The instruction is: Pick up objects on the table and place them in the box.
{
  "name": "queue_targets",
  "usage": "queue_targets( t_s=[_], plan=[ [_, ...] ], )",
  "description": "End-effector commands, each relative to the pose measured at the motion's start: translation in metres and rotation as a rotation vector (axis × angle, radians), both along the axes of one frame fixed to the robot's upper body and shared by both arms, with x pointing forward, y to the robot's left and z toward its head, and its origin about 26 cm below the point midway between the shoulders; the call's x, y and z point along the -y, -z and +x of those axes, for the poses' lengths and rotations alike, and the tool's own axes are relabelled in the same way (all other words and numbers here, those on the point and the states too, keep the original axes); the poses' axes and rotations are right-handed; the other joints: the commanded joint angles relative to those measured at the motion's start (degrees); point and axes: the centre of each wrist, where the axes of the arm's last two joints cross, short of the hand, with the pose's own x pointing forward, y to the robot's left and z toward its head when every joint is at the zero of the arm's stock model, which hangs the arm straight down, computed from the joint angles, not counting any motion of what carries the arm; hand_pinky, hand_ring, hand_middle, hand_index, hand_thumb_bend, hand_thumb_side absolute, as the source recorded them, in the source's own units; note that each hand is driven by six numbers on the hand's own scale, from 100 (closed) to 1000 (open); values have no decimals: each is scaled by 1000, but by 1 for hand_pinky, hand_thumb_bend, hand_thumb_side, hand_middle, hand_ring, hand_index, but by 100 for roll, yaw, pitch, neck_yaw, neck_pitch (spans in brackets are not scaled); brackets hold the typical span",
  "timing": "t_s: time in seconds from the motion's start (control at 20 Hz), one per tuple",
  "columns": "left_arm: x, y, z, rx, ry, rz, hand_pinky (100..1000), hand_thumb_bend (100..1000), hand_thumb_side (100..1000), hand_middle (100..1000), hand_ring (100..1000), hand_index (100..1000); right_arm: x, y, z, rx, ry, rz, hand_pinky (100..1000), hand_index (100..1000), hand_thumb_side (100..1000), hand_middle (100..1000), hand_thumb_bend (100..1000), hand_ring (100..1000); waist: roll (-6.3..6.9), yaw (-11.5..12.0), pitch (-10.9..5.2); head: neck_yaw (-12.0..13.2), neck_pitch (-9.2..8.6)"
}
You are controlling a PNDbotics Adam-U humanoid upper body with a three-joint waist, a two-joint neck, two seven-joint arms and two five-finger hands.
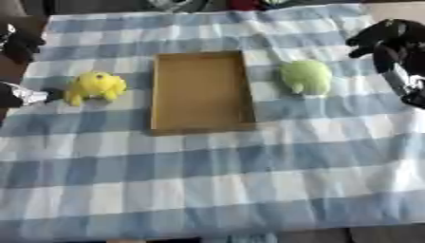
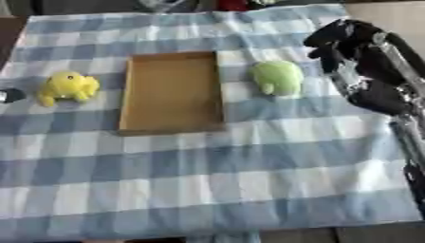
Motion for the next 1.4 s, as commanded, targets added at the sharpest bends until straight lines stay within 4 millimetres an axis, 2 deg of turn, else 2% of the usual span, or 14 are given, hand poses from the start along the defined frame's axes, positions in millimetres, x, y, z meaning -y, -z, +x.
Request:
queue_targets(
  t_s=[0.05,0.8,1.15,1.4],
  plan=[
    [-5,-17,-2,34,-11,42,611,689,145,586,593,721,1,-9,0,26,-1,-14,695,689,476,670,100,771,6,2,-101,-7,-19],
    [-7,-18,1,26,-32,79,613,680,145,589,594,724,1,-9,0,25,-3,-15,695,689,478,670,100,772,13,-14,-106,-11,-25],
    [-11,-19,17,-20,-66,149,618,667,143,592,597,730,1,-8,0,21,-8,-18,696,688,478,670,100,772,20,-47,-120,2,-22],
    [-8,-17,36,-76,-66,210,624,642,136,597,600,739,0,-7,0,17,-10,-19,696,688,480,670,100,772,19,-59,-143,14,0]
  ],
)
